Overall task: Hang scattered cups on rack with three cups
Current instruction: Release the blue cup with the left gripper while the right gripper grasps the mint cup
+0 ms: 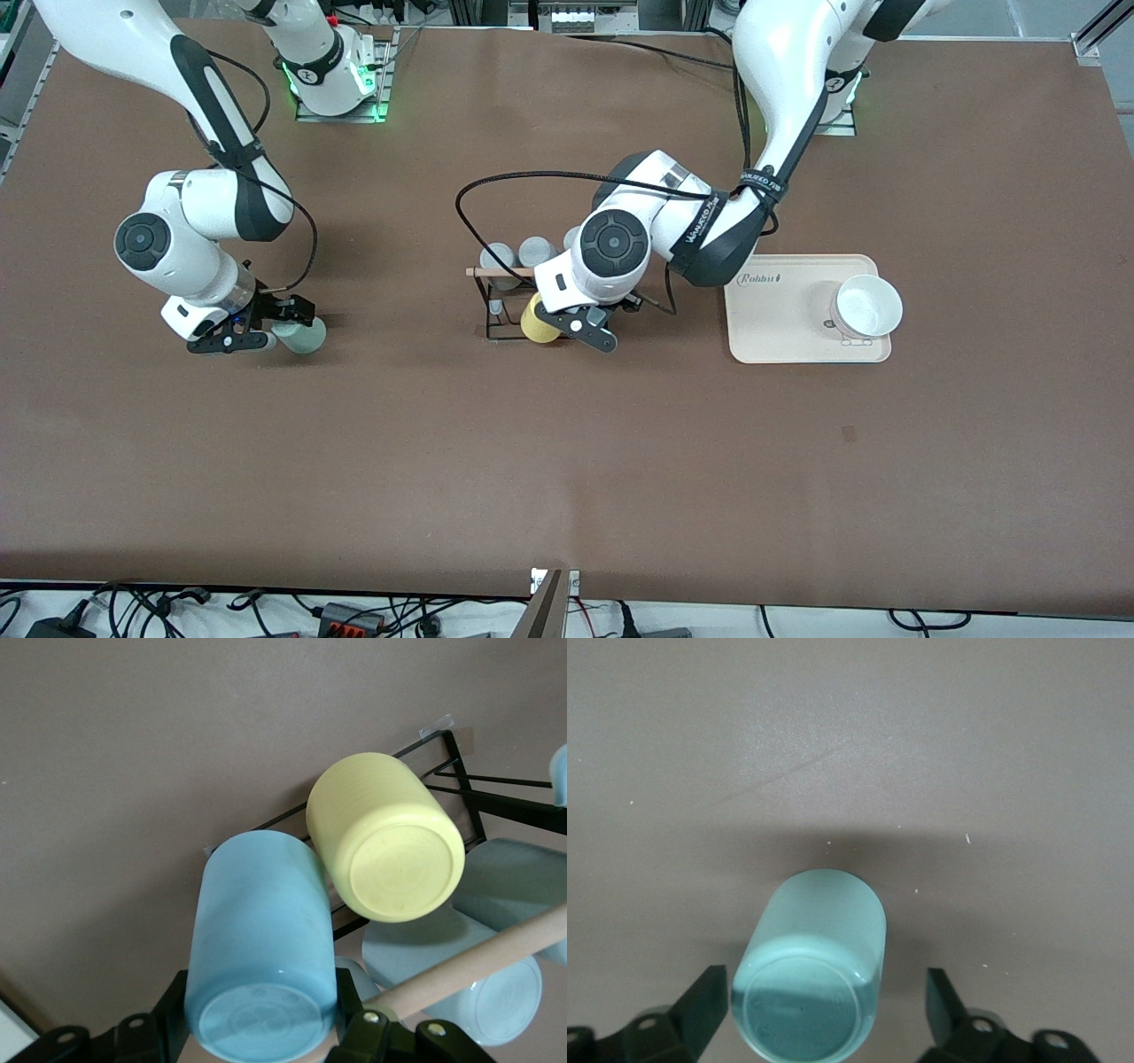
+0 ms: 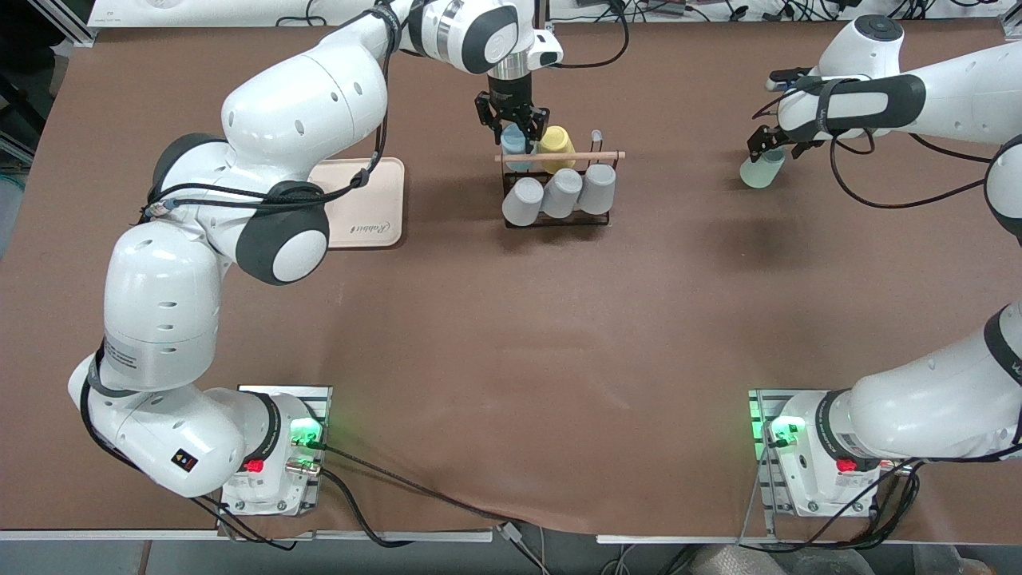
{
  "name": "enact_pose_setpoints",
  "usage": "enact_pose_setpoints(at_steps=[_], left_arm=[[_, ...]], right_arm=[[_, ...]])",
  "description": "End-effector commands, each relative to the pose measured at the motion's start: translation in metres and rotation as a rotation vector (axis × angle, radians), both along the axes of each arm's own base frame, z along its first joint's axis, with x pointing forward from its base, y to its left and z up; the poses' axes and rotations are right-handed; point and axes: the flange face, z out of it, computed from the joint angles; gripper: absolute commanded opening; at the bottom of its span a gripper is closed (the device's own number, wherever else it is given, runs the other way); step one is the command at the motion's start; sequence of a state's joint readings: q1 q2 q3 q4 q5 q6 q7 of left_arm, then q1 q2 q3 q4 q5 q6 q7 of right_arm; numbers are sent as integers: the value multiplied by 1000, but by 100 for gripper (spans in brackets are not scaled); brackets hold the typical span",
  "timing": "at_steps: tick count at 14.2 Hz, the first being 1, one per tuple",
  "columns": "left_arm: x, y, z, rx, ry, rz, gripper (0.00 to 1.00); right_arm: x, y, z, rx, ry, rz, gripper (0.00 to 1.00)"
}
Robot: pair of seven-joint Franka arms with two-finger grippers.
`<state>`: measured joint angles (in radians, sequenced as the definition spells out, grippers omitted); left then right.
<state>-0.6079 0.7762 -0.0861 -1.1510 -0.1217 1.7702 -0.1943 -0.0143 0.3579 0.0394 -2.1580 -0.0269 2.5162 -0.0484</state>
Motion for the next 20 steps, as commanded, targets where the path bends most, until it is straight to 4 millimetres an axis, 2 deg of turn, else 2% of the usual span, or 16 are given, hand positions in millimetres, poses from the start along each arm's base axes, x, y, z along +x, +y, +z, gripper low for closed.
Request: enact_pose_setpoints(at_steps=[1, 2, 3, 4, 5, 6, 8, 10, 12, 15, 17, 20], left_arm=[[2, -9, -10, 10, -18, -1, 42], [2, -10, -13, 9, -19, -2, 49], [3, -11, -15, 2, -28, 1, 66], [4, -11, -13, -2, -33, 2, 92], [5, -11, -9, -6, -38, -1, 100], [6, -8, -3, -6, -39, 0, 100], [8, 3, 18, 5, -27, 7, 100], [20, 32, 45, 14, -15, 40, 100], [38, 73, 89, 7, -35, 95, 100], [66, 151, 128, 49, -75, 196, 100], [83, 207, 152, 133, -143, 249, 100], [104, 303, 182, 142, -167, 377, 100]], right_arm=[[4, 1, 0, 6, -6, -11, 67], [4, 1, 0, 6, -6, -11, 59], [4, 1, 0, 5, -4, -11, 49], [4, 1, 0, 5, -4, -11, 42], [4, 1, 1, 5, -6, -11, 36], [4, 1, 1, 5, -6, -11, 30], [6, 1, 3, 6, -10, -9, 28], [9, 1, 12, 5, -26, 4, 27], [10, 1, 32, 3, -30, 3, 26], [12, 8, 82, -2, -12, -9, 22], [10, 28, 120, -8, 14, -4, 21], [5, 85, 170, -21, 42, -113, 21]])
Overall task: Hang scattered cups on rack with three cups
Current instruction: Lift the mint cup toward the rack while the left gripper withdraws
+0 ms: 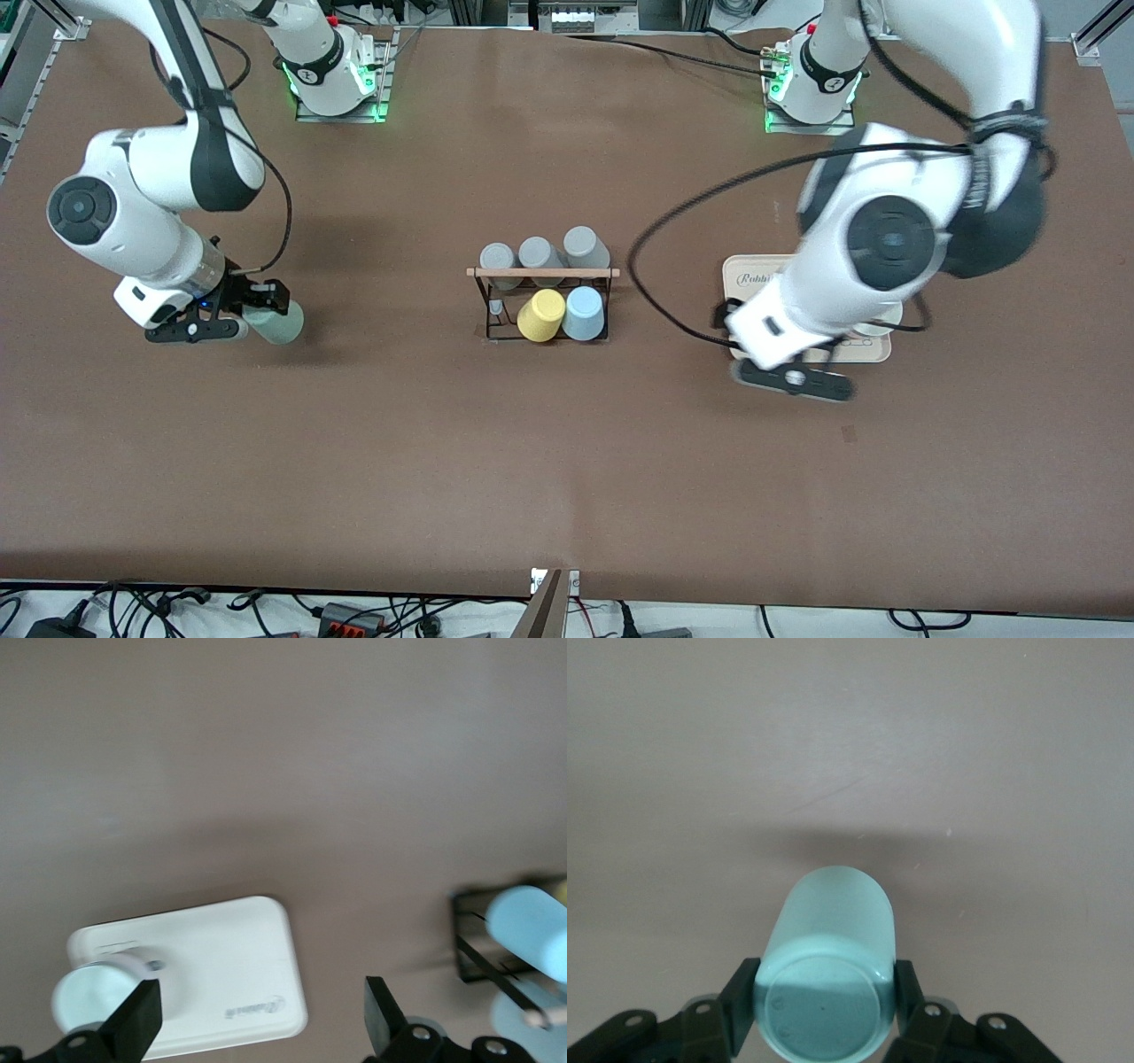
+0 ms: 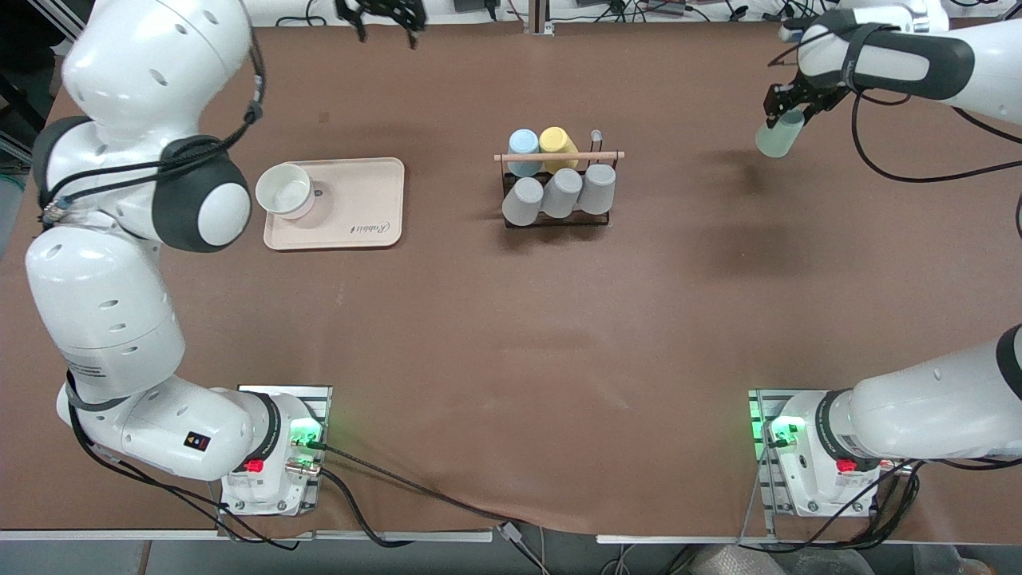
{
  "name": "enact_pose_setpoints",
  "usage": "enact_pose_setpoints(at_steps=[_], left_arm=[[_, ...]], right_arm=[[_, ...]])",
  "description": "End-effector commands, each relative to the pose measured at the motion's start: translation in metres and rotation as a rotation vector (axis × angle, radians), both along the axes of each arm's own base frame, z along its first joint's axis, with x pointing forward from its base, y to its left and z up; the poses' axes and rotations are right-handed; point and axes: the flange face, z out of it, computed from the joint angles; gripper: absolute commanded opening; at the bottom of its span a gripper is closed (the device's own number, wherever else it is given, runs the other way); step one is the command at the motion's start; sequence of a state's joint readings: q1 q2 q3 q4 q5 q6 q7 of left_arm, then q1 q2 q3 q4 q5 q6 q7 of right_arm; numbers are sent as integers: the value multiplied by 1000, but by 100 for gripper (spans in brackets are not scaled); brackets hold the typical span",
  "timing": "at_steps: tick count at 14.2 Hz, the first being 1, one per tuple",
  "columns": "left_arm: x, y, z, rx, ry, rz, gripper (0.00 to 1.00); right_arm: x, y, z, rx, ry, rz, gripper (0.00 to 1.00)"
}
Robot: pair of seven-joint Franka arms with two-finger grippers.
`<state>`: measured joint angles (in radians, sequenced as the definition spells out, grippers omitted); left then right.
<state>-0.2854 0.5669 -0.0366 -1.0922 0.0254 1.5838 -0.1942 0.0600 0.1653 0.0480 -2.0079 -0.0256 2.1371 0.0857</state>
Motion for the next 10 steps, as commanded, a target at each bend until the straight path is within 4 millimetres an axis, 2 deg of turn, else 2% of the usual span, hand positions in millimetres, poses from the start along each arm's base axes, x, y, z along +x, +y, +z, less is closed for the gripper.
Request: enact_pose_setpoints(at_steps=[1, 3, 6, 9, 10], left_arm=[[7, 87, 28, 8, -20, 116, 100], [9, 145, 45, -11, -33, 197, 100], [-10, 167, 76, -4, -40, 227, 100], [-40, 184, 92, 6, -76, 240, 100], [-46, 189, 95, 5, -87, 190, 100]], right_arm=[[-4, 61, 42, -6, -1, -95, 21], [-4, 109, 62, 4, -35, -160, 21], [-9, 179, 74, 25, -69, -200, 21], [-20, 258, 88, 57, -102, -196, 21], [-23, 273, 87, 61, -104, -196, 21]])
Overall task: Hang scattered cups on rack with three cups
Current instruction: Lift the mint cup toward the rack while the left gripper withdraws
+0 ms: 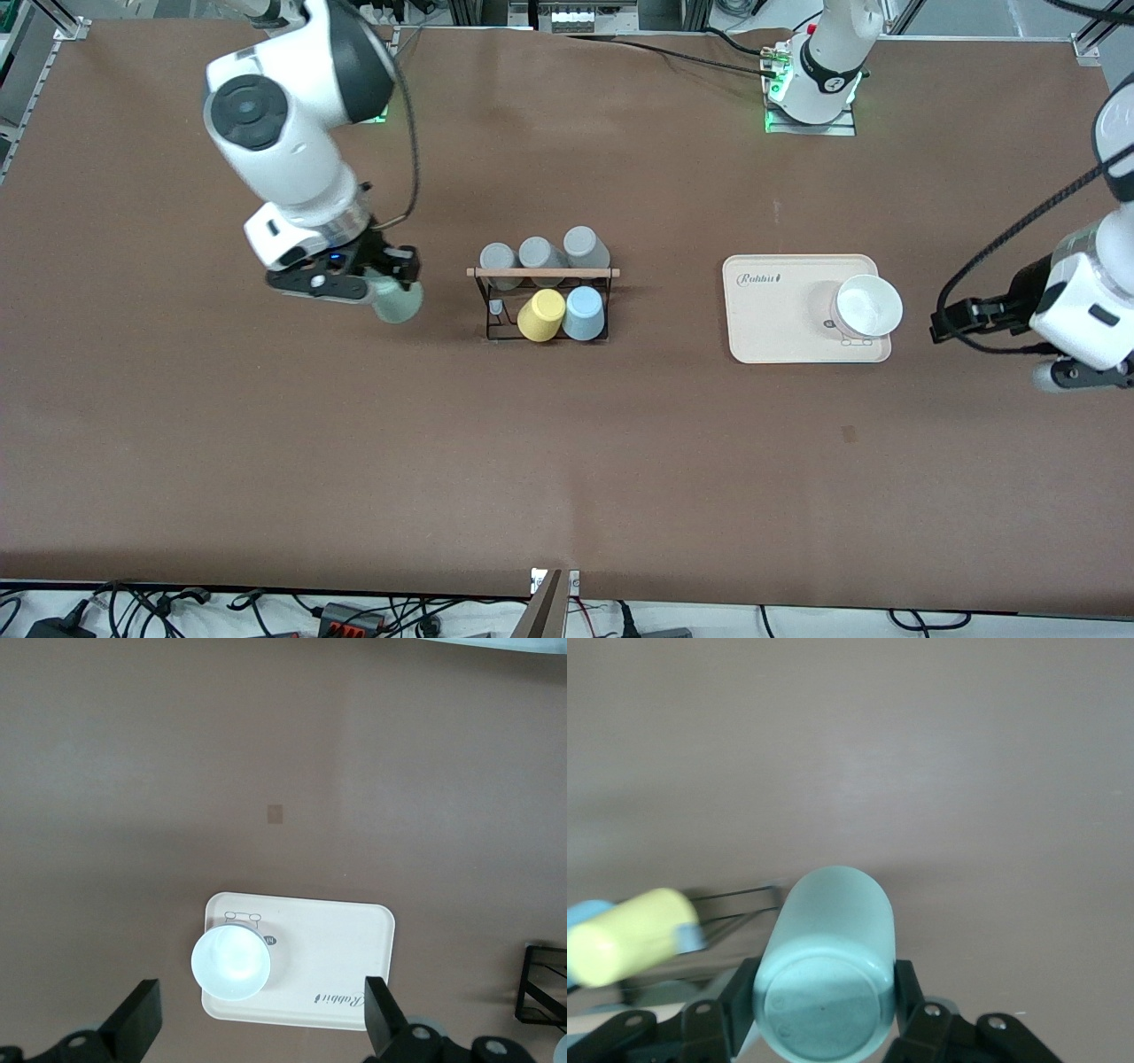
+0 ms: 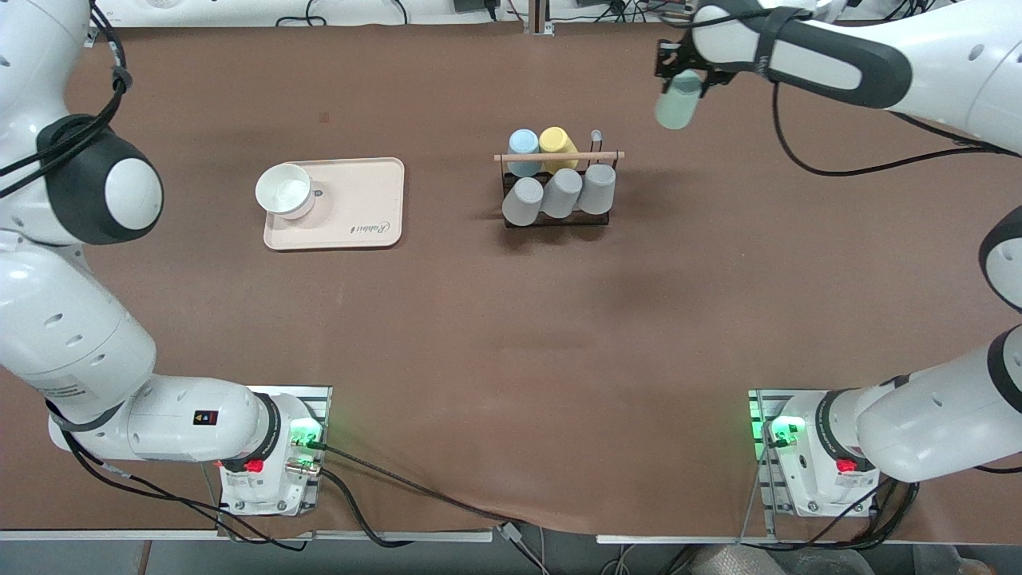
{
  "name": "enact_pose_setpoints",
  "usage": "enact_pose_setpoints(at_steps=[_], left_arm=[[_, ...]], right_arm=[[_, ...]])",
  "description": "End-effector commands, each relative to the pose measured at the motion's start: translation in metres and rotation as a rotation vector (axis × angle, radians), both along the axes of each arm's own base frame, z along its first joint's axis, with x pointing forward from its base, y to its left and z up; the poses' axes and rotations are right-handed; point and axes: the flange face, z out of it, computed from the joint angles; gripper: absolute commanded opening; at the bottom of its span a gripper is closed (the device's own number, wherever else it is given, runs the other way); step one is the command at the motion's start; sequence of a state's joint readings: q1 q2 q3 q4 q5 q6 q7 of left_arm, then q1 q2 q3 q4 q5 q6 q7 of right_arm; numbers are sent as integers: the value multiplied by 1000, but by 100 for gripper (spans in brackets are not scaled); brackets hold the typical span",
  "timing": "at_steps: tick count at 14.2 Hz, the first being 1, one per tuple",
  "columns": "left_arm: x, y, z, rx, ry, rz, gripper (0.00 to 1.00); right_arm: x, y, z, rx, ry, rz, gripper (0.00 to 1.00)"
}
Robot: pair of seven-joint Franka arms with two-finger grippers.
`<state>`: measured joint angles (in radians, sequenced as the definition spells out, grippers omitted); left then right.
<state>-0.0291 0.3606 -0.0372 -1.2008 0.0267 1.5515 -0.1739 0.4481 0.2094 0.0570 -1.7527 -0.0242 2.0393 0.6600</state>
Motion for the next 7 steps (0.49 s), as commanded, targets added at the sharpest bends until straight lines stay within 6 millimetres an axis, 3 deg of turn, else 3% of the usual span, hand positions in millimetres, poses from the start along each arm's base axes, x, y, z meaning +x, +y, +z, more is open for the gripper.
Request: enact_pose_setpoints(at_steps=[1, 4, 7], left_arm=[[-34, 22, 11, 20, -31, -83, 100], [-53, 37, 22, 24, -47, -84, 100], [-58, 35, 17, 6, -35, -71, 100]], right_arm=[[0, 45, 0, 13, 3, -10, 21], [-11, 89, -8, 25, 5, -3, 21], [-4, 95, -22, 18, 8, 8, 21]])
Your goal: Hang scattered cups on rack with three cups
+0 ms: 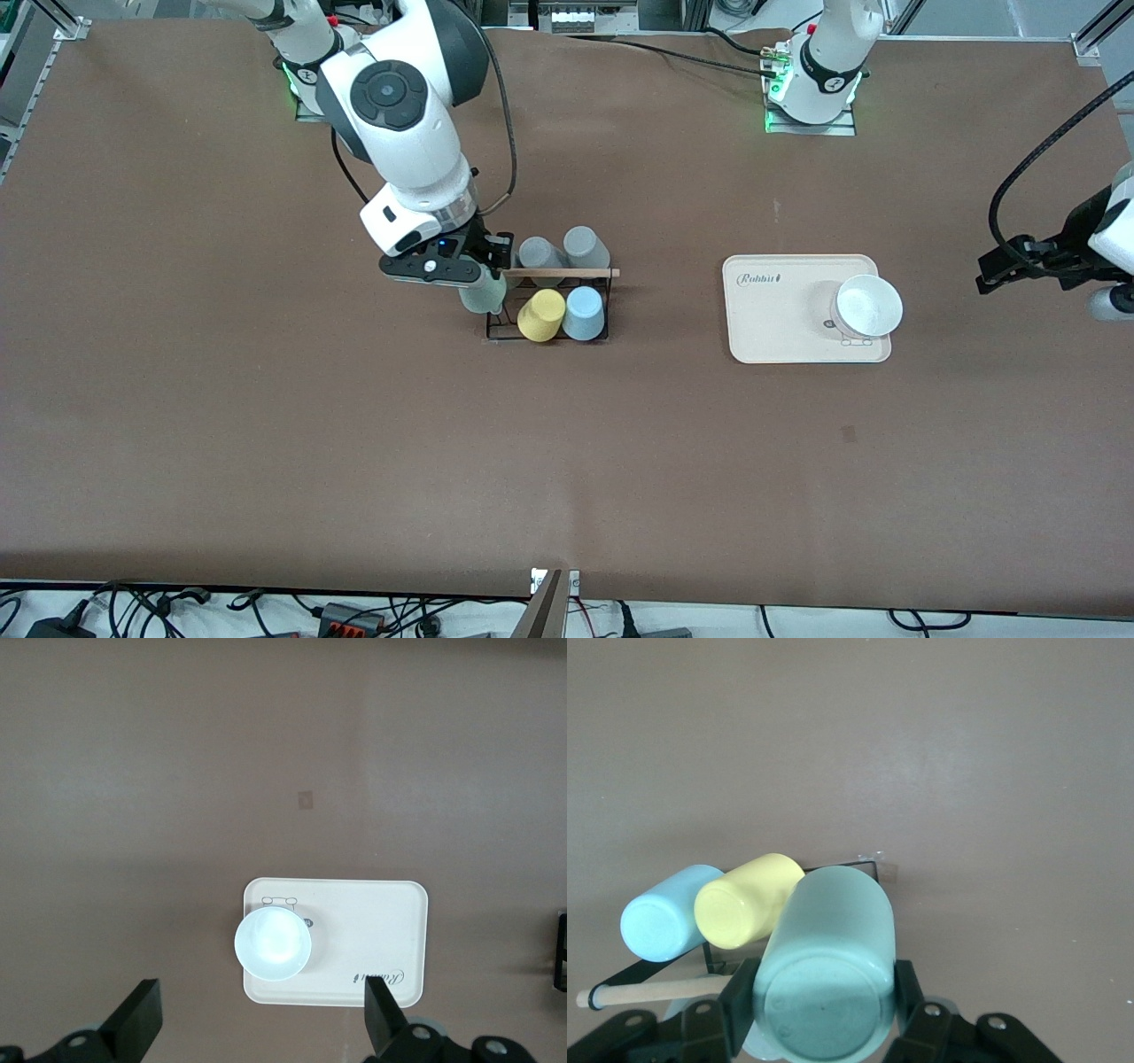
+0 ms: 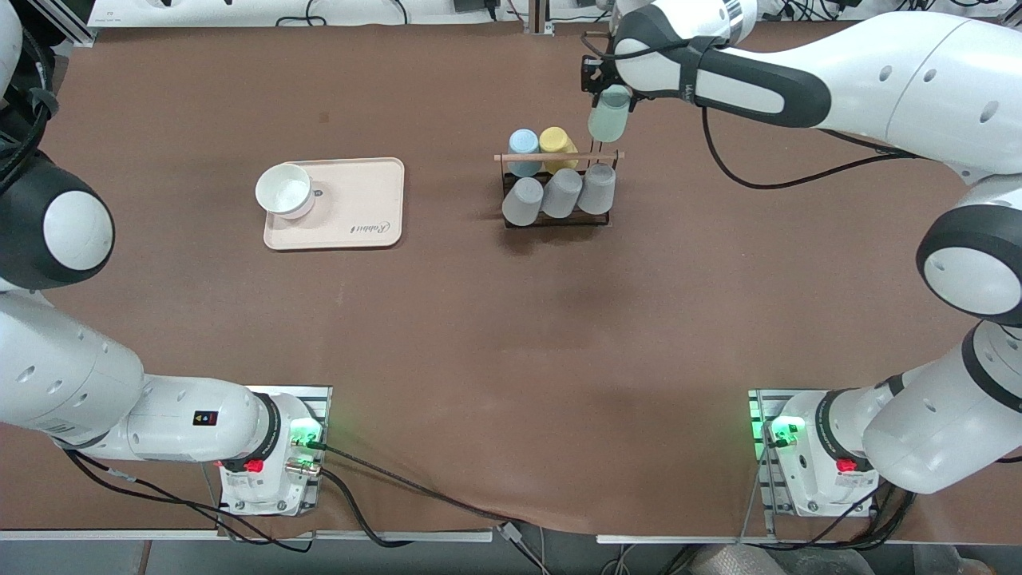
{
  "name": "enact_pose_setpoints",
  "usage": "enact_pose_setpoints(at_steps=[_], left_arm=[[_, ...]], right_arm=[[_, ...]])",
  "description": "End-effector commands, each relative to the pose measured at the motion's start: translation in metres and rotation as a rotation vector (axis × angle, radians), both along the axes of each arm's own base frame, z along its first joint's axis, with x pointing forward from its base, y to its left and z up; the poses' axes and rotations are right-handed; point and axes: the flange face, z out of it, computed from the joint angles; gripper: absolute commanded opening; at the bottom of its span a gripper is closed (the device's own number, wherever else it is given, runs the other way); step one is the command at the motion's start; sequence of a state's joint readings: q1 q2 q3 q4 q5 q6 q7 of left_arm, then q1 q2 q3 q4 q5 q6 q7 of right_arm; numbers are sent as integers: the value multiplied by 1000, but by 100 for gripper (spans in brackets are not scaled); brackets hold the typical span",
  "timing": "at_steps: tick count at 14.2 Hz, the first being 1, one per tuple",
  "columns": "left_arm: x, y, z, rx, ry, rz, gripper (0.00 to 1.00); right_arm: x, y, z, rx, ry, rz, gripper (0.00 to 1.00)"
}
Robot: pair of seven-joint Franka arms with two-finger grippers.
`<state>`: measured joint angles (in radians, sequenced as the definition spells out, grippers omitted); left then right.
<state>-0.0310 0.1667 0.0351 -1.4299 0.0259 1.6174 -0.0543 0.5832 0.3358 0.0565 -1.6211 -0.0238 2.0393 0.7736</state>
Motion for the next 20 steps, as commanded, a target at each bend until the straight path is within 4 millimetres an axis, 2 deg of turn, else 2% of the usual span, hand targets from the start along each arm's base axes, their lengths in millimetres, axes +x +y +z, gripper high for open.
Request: enact_pose_setpoints(at_steps=[1, 2, 5, 6, 7, 10, 13, 20], left_arm=[[-14, -7, -9, -14, 7, -18, 100], [-18, -6, -11, -13, -2, -19, 100], [-32, -5, -39, -15, -20, -20, 100], [-33, -7, -42, -16, -23, -22, 100], [-32, -12, -42, -14, -25, -30, 100], [-31, -11, -43, -10, -15, -46, 100], [-27, -6, -20, -15, -60, -28, 100], [-30, -9, -22, -12, -28, -39, 100]], right_arm=[[12, 3, -12, -8, 12, -13, 21], [13, 4, -14, -8, 13, -5, 21], [12, 9, -27, -19, 26, 19, 21], [9, 13, -29, -19, 26, 27, 21], [9, 16, -35, -20, 29, 30, 21], [3, 26, -42, -12, 27, 43, 21], [4, 26, -53, -25, 32, 47, 21], [-1, 27, -72, -34, 39, 53, 22]])
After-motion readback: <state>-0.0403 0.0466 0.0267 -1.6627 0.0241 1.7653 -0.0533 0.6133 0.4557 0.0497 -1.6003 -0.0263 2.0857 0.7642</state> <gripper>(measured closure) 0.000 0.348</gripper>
